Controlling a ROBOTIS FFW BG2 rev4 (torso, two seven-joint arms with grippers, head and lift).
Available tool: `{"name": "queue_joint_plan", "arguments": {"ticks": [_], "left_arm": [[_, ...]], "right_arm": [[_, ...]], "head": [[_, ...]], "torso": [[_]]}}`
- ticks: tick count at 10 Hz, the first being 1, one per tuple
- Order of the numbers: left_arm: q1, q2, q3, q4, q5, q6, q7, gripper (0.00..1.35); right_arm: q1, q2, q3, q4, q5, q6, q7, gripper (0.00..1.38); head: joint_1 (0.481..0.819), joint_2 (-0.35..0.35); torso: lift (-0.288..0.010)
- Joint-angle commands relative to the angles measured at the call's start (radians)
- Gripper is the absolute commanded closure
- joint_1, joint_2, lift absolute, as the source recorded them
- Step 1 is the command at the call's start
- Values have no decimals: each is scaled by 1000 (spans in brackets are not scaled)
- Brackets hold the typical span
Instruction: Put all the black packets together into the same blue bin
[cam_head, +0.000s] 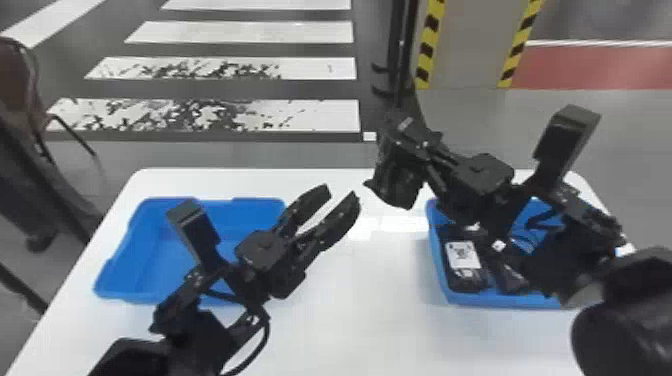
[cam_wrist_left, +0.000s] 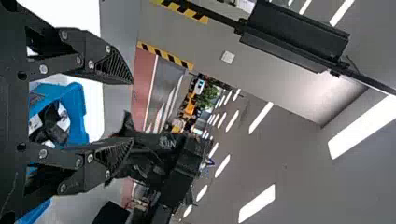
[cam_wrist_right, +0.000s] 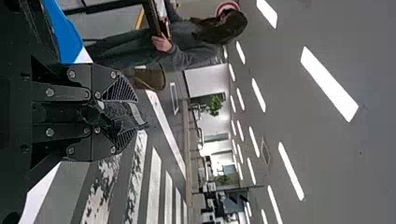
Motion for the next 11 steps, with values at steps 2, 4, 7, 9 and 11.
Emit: {"name": "queue_joint_plan", "arguments": {"ticks": [2, 4, 7, 9, 11], "left_arm": [[28, -12, 48, 17, -11, -84, 11, 130], [63, -26, 89, 19, -37, -114, 35, 130], [107, -45, 131, 31, -17, -185, 78, 127], [117, -49, 139, 31, -19, -210, 94, 127], [126, -55, 147, 31, -53, -261, 110, 125]], "right_arm": [[43, 0, -164, -5, 74, 13, 15, 1191], [97, 0, -285, 64, 144, 57, 16, 1190], [102, -17, -369, 199, 241, 67, 27, 1187], [75, -22, -387, 262, 285, 50, 29, 1151], [90, -22, -387, 265, 283, -24, 33, 397]], "head": [[672, -33], [673, -86], [695, -156], [695, -192], [695, -205]], "torso": [[-110], [-110], [-110], [-110], [-110]]}}
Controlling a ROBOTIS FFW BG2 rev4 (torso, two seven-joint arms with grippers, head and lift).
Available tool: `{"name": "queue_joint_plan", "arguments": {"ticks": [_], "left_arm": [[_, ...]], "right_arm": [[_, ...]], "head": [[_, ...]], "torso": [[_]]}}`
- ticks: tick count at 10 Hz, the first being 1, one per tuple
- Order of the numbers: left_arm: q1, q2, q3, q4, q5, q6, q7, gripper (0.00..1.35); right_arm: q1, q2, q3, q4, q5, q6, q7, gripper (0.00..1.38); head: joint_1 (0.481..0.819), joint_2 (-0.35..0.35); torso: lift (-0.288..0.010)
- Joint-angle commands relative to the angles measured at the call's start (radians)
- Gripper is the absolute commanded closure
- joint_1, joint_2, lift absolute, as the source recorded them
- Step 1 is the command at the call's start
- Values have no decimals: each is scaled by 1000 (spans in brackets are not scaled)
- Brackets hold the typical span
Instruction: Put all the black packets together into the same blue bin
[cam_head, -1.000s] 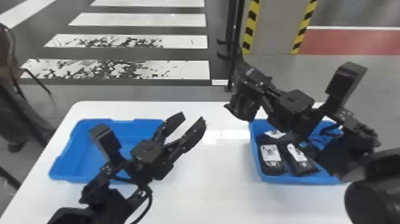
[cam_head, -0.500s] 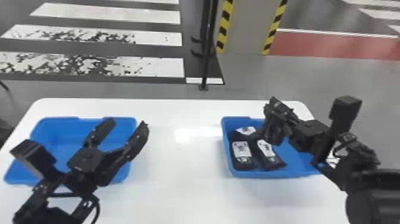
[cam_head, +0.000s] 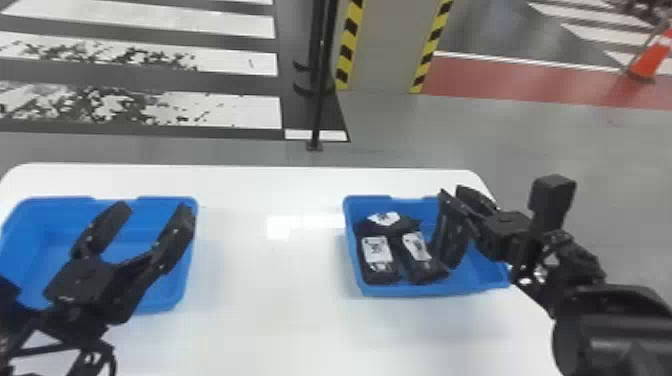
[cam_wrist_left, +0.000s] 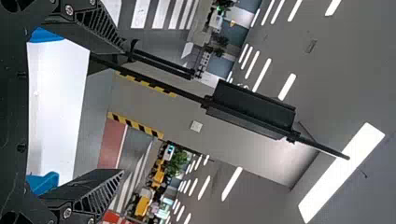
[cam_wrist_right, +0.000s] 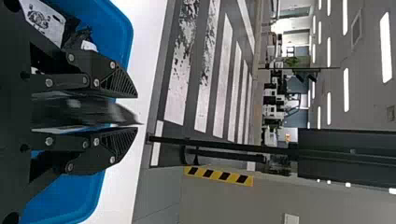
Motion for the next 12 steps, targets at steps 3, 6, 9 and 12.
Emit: {"name": "queue_joint_plan", "arguments": {"ticks": [3, 6, 9, 12], "left_arm": [[33, -13, 13, -5, -48, -84, 52, 124], [82, -14, 19, -22, -232, -192, 150, 124], [234, -52, 73, -108, -413, -261, 313, 124], [259, -52, 65, -133, -419, -273, 318, 124]], "right_arm": [[170, 55, -10, -244, -21, -146, 7, 139], [413, 127, -6, -489, -33, -219, -94, 153], [561, 150, 2, -573, -33, -239, -154, 156], [583, 149, 2, -585, -25, -234, -155, 156]], "head": [[695, -162], [695, -112], [695, -61], [695, -21]], "torso": [[-110], [-110], [-110], [-110]]}}
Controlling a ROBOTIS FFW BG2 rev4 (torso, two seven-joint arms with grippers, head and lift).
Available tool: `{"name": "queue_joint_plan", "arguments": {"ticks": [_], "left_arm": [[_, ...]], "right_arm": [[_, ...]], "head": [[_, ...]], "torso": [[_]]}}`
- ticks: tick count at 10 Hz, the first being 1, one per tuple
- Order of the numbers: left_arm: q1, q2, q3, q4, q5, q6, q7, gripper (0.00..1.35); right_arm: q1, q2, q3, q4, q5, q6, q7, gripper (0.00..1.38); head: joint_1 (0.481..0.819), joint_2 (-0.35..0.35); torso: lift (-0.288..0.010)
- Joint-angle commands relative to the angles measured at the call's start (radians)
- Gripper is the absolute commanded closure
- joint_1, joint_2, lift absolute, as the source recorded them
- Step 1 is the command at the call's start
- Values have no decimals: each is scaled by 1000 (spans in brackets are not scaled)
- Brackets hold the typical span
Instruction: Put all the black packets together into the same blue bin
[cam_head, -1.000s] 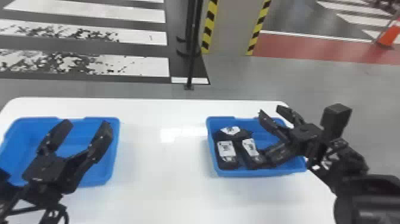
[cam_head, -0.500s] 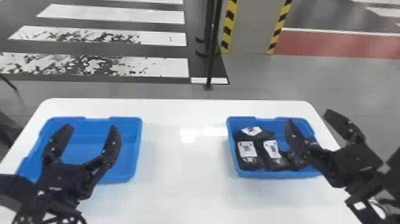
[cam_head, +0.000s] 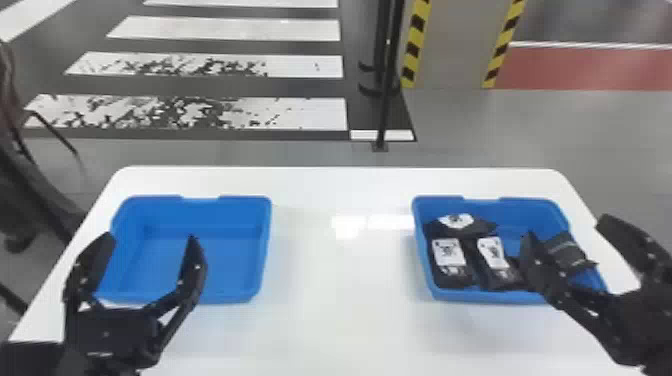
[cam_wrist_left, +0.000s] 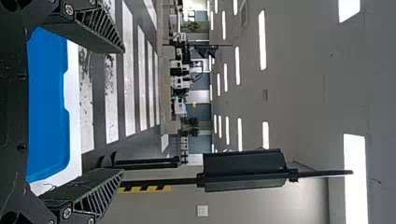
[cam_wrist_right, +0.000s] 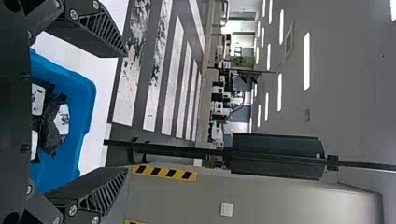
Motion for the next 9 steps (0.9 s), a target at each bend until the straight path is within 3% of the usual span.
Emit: {"name": "queue_joint_plan", "arguments": {"ticks": [1, 5, 9], "left_arm": [[3, -4, -5, -11, 4, 2, 2, 124], [3, -2, -23, -33, 44, 73, 0, 124], [0, 2, -25, -38, 44, 60, 0, 124]], "right_arm": [[4, 2, 0, -3, -2, 2, 0, 156], [9, 4, 0, -20, 6, 12, 0, 156], [4, 4, 2, -20, 6, 12, 2, 156]], "head": [[695, -24], [695, -28], [695, -34]], "torso": [[-110], [-110], [-110]]}}
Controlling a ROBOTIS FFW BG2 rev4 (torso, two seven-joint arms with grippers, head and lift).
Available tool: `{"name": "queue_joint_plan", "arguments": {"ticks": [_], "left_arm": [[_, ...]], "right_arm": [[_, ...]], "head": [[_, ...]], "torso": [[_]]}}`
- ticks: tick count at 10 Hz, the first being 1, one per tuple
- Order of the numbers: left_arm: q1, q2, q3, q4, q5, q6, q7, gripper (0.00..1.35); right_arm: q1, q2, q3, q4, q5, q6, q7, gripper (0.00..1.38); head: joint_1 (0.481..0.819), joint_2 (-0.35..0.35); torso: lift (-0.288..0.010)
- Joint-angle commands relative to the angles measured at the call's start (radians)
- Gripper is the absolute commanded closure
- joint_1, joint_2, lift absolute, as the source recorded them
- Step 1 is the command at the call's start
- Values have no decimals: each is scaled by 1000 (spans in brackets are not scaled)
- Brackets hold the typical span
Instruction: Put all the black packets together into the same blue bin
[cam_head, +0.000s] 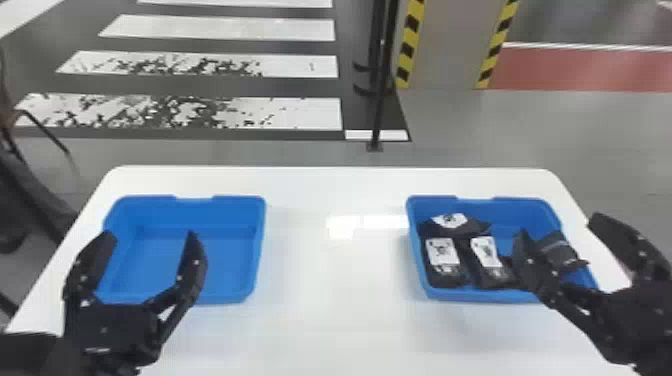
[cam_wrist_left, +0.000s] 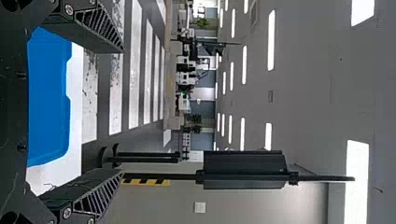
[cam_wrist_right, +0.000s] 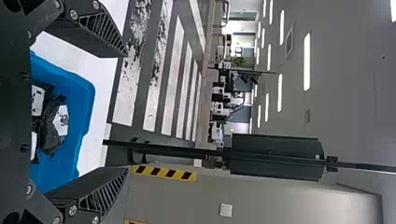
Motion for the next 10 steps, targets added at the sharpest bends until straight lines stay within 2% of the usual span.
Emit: {"name": "queue_joint_plan", "arguments": {"ticks": [1, 10], "left_arm": [[-4, 1, -3, 0, -2, -2, -1, 124], [-12, 7, -7, 0, -18, -41, -1, 130]], "right_arm": [[-3, 0, 2, 1, 0, 0, 0, 156], [-27, -6, 16, 36, -6, -29, 23, 156]], "head": [[695, -34], [695, -28]], "torso": [[-110], [-110]]}}
